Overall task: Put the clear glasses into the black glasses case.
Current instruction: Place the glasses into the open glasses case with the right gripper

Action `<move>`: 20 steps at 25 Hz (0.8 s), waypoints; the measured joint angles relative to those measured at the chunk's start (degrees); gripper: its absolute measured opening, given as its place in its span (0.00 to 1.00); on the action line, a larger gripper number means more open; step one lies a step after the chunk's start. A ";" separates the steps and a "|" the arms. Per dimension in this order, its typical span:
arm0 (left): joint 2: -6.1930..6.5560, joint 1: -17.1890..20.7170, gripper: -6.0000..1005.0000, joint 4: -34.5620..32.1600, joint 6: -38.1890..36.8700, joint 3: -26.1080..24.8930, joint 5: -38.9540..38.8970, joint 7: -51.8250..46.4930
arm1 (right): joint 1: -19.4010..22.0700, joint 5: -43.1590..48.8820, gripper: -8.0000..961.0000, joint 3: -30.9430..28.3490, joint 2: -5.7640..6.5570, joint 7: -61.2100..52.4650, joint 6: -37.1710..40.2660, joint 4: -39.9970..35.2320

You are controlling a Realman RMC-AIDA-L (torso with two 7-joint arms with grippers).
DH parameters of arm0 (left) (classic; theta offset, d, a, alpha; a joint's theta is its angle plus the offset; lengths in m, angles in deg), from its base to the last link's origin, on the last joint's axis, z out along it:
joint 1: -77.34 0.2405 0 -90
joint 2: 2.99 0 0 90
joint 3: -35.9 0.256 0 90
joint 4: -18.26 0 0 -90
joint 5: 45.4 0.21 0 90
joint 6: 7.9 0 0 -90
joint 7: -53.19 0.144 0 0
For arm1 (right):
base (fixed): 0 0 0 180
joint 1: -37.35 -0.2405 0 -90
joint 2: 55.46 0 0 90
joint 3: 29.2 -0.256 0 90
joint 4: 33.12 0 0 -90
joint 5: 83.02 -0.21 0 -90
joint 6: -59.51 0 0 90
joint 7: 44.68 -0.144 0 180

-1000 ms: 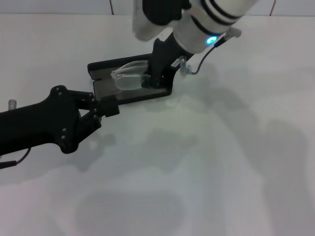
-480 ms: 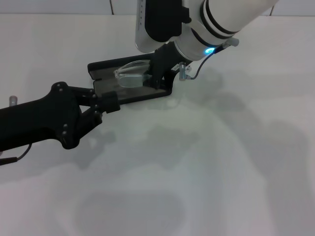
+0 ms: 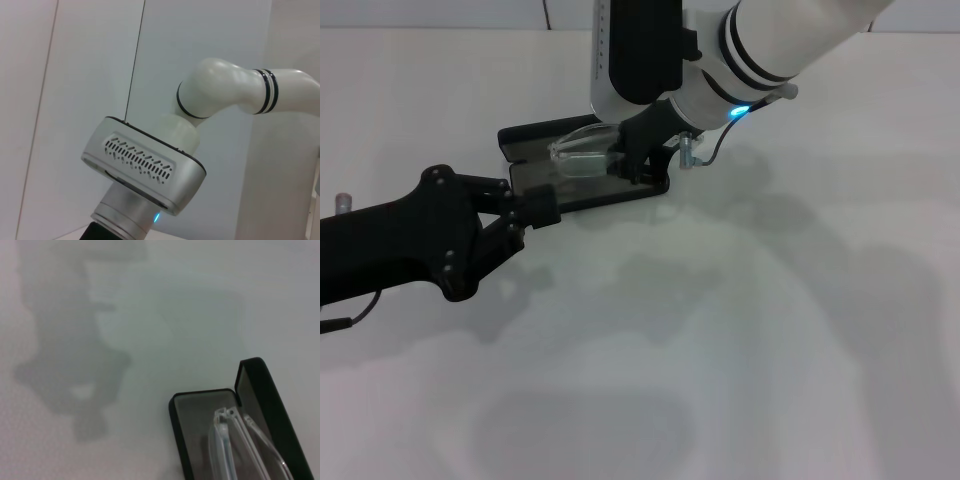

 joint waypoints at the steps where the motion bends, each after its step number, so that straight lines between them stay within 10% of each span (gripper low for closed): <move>1: 0.00 0.00 0.08 -0.05 0.00 0.00 0.01 0.01 | 0.00 -0.07 0.13 0.20 0.00 0.02 -0.21 -0.08; 20: -0.27 0.04 0.09 -0.38 -0.01 0.00 0.02 0.44 | 0.83 -8.09 0.13 10.82 0.00 0.16 -8.32 -0.30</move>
